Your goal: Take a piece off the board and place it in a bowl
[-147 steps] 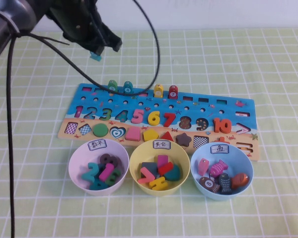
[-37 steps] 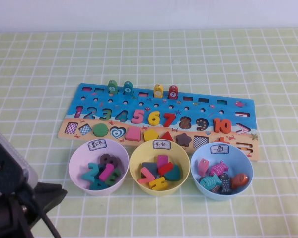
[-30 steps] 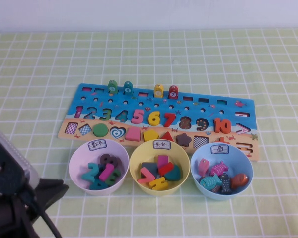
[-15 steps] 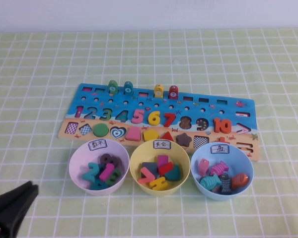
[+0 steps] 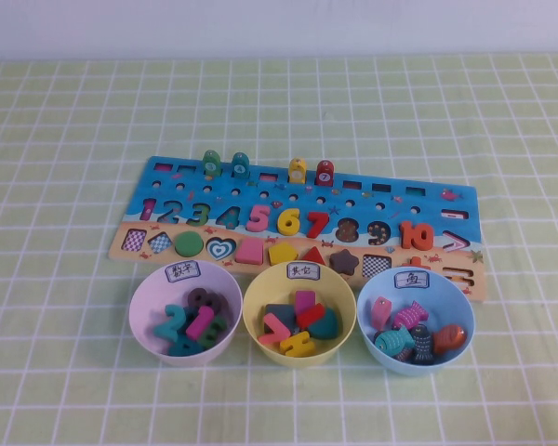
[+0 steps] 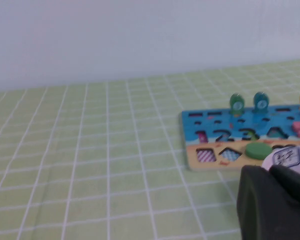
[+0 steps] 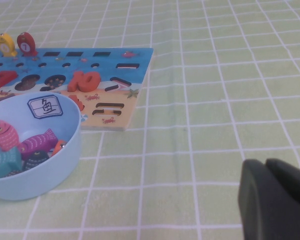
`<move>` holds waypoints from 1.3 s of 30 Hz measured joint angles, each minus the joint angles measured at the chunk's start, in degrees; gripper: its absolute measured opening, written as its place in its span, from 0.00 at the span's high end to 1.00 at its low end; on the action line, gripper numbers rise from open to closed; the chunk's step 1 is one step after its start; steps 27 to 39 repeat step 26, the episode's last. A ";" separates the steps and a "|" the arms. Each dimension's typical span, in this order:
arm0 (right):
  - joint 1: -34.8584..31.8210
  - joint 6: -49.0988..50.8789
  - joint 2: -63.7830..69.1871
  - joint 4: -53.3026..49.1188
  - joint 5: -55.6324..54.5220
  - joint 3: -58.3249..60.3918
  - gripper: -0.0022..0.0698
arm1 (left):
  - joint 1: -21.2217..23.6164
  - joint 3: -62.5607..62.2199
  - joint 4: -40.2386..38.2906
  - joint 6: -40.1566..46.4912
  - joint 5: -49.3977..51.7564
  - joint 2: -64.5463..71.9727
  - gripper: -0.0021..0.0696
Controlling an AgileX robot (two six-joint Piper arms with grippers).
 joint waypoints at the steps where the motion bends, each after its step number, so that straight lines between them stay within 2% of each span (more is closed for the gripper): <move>1: 0.00 0.00 0.00 0.00 0.00 0.00 0.99 | 0.73 0.00 -0.27 0.00 1.08 0.00 0.97; 4: 0.00 0.00 0.00 0.00 0.00 0.00 0.99 | 2.45 0.12 -0.97 1.06 4.87 0.00 0.97; 9: 0.00 0.00 0.00 0.00 0.00 0.00 0.99 | 2.94 0.12 -4.83 7.50 11.71 0.00 0.97; 14: 0.00 0.00 0.00 0.00 0.00 0.00 0.99 | 2.98 0.12 -7.34 12.39 13.57 0.00 0.97; 21: 0.00 0.00 0.00 0.00 0.00 0.00 0.99 | 2.98 0.12 -9.78 12.91 13.68 0.00 0.98; 39: 0.00 0.00 0.00 0.00 0.00 0.00 0.99 | 3.61 0.12 -10.01 12.91 13.68 0.00 0.98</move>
